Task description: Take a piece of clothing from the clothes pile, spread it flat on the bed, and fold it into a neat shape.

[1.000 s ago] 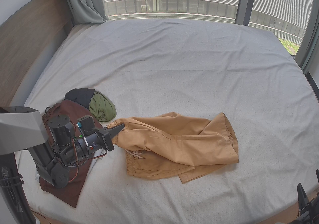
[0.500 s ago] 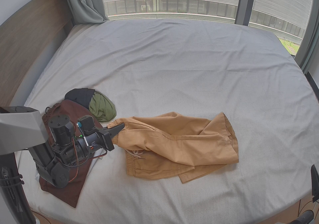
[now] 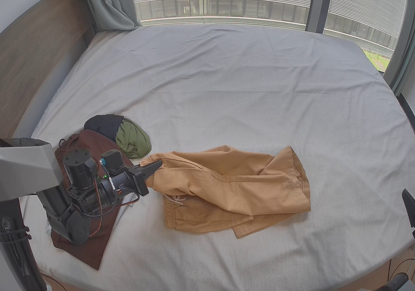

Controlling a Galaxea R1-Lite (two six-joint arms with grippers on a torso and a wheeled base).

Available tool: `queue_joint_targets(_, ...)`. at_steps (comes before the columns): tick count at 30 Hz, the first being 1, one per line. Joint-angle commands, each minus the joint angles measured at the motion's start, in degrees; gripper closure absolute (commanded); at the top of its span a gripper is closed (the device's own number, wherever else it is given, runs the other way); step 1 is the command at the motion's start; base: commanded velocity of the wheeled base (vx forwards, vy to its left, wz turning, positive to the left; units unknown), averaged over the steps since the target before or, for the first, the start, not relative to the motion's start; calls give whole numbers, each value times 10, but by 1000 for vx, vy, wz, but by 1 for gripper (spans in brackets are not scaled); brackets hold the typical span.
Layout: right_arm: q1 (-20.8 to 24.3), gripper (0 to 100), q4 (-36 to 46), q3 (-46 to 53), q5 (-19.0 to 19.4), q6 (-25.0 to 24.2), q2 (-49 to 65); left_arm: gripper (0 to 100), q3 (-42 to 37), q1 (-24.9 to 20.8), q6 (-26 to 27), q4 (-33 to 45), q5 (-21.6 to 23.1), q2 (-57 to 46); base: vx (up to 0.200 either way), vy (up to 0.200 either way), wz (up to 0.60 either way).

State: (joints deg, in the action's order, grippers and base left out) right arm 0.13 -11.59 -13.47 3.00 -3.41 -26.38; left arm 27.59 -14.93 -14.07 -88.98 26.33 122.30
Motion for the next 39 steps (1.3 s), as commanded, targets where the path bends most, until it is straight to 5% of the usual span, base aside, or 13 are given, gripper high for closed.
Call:
queue_joint_targets(1,-1,0,-2,-12,25,-7,-72,100,-1,1,0,-1,0,-1,0,0,0)
queue_joint_targets(26,-20,0,-8,-55,194,-12,-288,100,-2,1,0,-1,0,-3,0,0,0)
queue_joint_targets(39,-16,0,-11,-120,292,38,-416,100,0,13,0,-1,0,0,0,0,0)
